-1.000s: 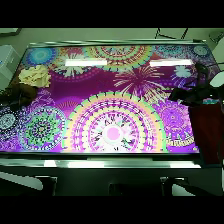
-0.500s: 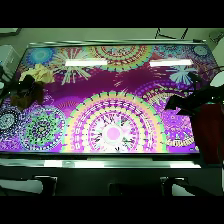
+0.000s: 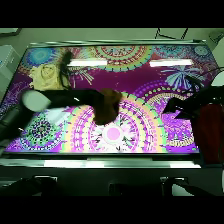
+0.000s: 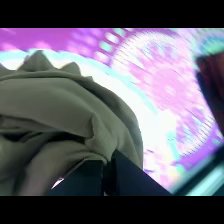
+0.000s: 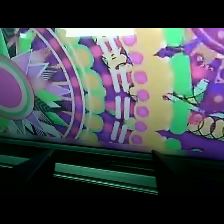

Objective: Fold the clothes and pants, and hang the long-sleeved shirts on hangers.

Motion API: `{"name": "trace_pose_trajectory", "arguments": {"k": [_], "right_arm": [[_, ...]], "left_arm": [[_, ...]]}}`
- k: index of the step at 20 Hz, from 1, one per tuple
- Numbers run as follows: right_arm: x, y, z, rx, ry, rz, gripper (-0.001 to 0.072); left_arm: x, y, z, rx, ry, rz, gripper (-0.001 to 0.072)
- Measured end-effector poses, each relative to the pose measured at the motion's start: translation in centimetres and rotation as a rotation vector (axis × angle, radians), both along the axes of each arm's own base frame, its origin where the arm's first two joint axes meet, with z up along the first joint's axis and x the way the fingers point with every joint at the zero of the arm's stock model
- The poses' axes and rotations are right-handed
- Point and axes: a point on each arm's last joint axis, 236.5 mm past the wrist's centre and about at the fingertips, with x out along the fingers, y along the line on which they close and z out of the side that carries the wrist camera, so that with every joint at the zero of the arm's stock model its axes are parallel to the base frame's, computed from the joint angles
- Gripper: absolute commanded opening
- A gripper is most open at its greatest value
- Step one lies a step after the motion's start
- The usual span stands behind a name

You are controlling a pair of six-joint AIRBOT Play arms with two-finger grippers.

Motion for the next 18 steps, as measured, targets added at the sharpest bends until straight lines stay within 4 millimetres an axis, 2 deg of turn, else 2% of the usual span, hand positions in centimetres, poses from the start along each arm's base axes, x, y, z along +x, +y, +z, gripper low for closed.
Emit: {"name": "trace_pose_trajectory", "arguments": {"k": [1,2,3,4,6,7,8,10,12,14,16,18], "right_arm": [[-0.3,0.2,0.1,0.008,0.011,0.005,0.0673],[-0.5,0.3,0.1,0.014,0.019,0.008,0.0673],[-0.7,0.4,0.2,0.019,0.029,0.012,0.0673],[-0.9,0.5,0.2,0.021,0.035,0.015,0.0674],[-1.1,0.5,0.2,0.025,0.041,0.018,0.0676],[-1.1,0.5,0.2,0.024,0.041,0.018,0.0676],[-1.0,0.4,0.2,0.02,0.039,0.017,0.0677],[-0.5,-0.3,-0.2,-0.014,0.022,0.006,0.0695],[0.2,-1.6,-1.0,-0.069,-0.002,-0.012,0.0705],[0.5,-2.4,-2.4,-0.102,-0.004,-0.025,0.0705],[0.1,-2.1,-4.3,-0.087,0.023,-0.018,0.0705],[-0.8,-0.6,-6.1,-0.023,0.056,0.009,0.0706]], "left_arm": [[-1.5,-2.9,-1.8,-0.015,0.033,-0.022,0.0034],[-2.8,-5.5,-3.8,-0.024,0.075,-0.035,0.024],[-4.0,-7.5,-5.8,-0.027,0.122,-0.043,0.0591],[-5.2,-9.3,-7.9,-0.026,0.183,-0.052,0.072],[-6.9,-10.6,-10.7,0.004,0.279,-0.074,0.072],[-7.1,-10.4,-11.1,0.019,0.3,-0.092,0.072],[-7.1,-9.4,-11.5,0.05,0.32,-0.115,0.072],[-5.4,-6.0,-10.6,0.091,0.316,-0.117,0.072],[-3.5,-1.2,-10.2,0.146,0.333,-0.09,0.072],[-2.3,3.5,-11.0,0.193,0.376,-0.045,0.072],[-3.2,6.6,-13.3,0.232,0.465,-0.033,0.072],[-5.0,7.4,-16.1,0.219,0.554,-0.031,0.072]]}}
